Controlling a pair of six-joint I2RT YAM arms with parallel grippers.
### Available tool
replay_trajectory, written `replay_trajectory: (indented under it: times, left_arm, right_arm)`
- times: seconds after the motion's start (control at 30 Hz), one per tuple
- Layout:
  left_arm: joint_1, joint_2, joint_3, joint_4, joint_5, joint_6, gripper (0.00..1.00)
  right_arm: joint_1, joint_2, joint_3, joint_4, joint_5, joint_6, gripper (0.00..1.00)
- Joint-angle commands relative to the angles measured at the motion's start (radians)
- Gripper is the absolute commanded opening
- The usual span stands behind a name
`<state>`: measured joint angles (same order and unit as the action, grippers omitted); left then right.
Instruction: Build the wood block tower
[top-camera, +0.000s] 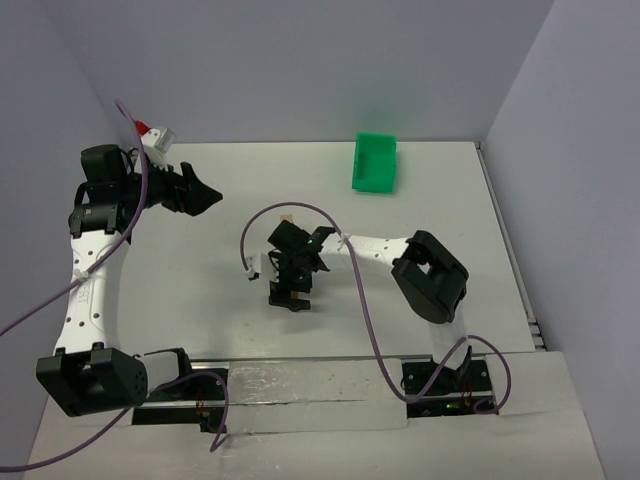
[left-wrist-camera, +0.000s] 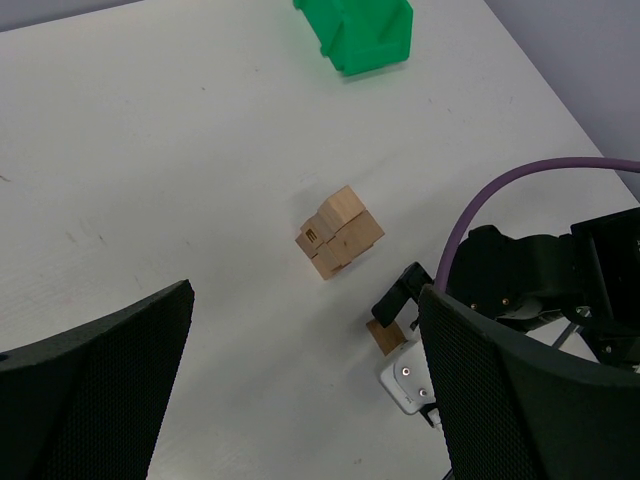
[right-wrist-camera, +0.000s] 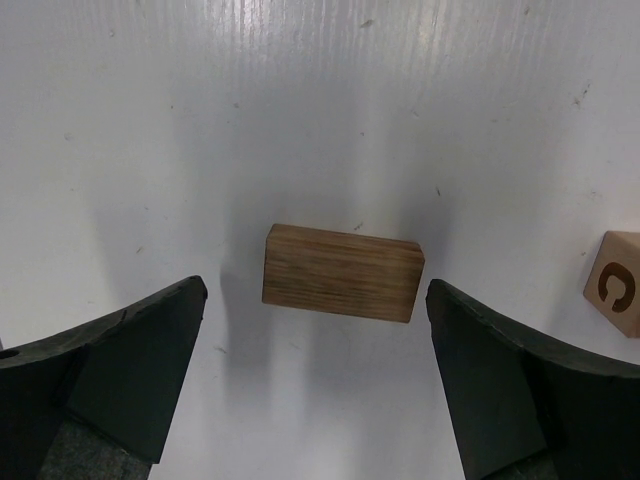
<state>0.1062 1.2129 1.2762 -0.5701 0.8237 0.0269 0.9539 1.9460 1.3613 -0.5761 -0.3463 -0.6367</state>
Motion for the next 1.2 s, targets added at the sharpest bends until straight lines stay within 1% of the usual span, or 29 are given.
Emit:
replay_trajectory:
  times: [0.0,0.33,0.47,0.57,0.67,0.77,1.0,1.17]
  left_arm:
    - [0.004,0.002,0.045,0.032,0.024,-0.004,0.99]
    - [0.004,0.008,0.045,0.03,0.024,0.001,0.99]
    - [0.004,0.011,0.044,0.03,0.026,0.004,0.99]
    - [0.004,0.011,0.041,0.031,0.025,0.004,0.99]
    - [0.004,0.011,0.04,0.032,0.022,0.004,0.99]
    - [0.004,0.011,0.041,0.03,0.023,0.006,0.99]
    - [0.004,0.008,0.04,0.035,0.02,0.007,0.99]
    - [0.004,0.002,0.037,0.031,0.023,0.016,0.99]
  right_arm:
    - [0.009,0.026,0.054,-0.004,0.01,0.015,0.97]
    - [0.009,0.047,0.056,0.001,0.019,0.019,0.93]
    - [0.009,0.049,0.055,0.003,0.021,0.019,0.89]
    - [0.009,0.05,0.054,0.006,0.015,0.017,0.81]
    - [0.009,0.053,0.057,0.008,0.018,0.019,0.7]
    - [0.009,0.051,0.057,0.012,0.023,0.019,0.61]
    - [0.009,0.015,0.054,0.002,0.025,0.018,0.54]
    - [0.008,-0.066,0.085,-0.078,-0.026,0.018,0.51]
